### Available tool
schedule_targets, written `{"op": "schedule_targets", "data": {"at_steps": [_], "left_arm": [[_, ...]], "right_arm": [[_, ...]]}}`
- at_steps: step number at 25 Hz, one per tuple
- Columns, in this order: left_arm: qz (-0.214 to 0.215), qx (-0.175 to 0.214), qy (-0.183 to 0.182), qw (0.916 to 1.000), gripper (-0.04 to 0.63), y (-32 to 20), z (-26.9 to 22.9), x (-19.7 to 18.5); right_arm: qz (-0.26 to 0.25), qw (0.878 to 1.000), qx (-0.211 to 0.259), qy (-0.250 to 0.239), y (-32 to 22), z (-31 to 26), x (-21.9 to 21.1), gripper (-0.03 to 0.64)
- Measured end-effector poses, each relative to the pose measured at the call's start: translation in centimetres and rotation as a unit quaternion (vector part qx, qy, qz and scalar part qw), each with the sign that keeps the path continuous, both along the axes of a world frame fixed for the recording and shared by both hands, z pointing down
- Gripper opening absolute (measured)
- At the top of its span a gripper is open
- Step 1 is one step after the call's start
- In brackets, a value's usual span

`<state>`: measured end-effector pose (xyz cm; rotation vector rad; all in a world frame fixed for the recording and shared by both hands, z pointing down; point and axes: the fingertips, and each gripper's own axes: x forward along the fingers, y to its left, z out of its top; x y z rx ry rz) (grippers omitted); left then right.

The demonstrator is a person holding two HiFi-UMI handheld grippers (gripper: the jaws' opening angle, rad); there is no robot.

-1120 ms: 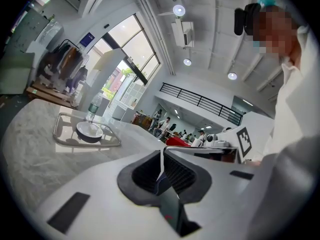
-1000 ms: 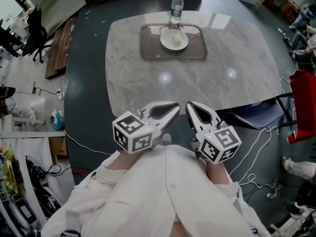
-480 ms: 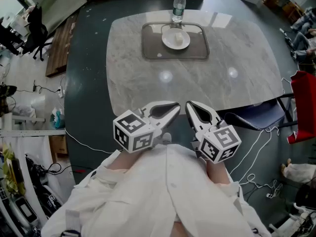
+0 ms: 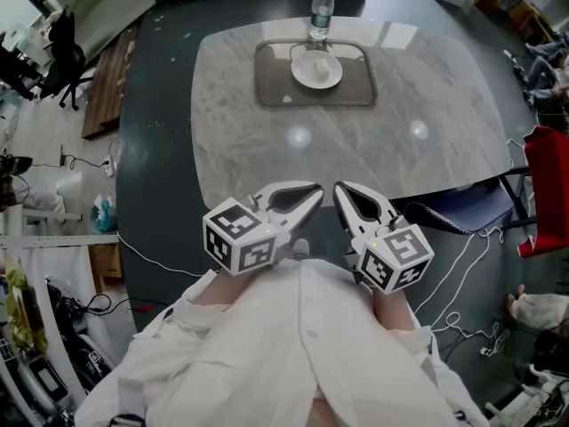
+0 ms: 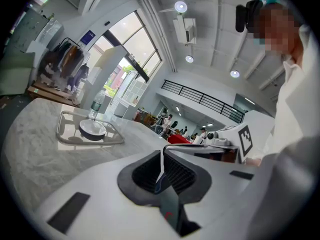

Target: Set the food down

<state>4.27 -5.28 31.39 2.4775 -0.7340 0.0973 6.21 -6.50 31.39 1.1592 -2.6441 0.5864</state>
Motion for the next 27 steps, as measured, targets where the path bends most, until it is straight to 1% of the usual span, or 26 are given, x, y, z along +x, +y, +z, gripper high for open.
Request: {"op": "schedule_targets", "data": {"at_steps": [13, 18, 23, 27], "left_arm": [[0.002, -0.008, -0.003, 1.0, 0.029, -0.15, 0.35, -0.14], [0.004, -0.009, -0.012, 0.9999, 0.031, 0.14, 0.65, -0.14], [0.013, -0.004, -0.016, 0.9998, 0.029, 0.44, 0.61, 0.23], [0.018, -0.006, -0.012, 0.9998, 0.029, 0.56, 0.56, 0.5]], "right_arm": [[-0.013, 1.0, -0.004, 0.007, -0.25, 0.17, -0.86, 0.003], [-0.015, 1.0, -0.003, 0.009, -0.04, 0.12, -0.88, 0.003], [-0.015, 1.0, -0.004, 0.011, 0.11, 0.19, -0.78, 0.003], [-0.015, 1.0, -0.005, 0.013, 0.15, 0.29, -0.73, 0.003]]}}
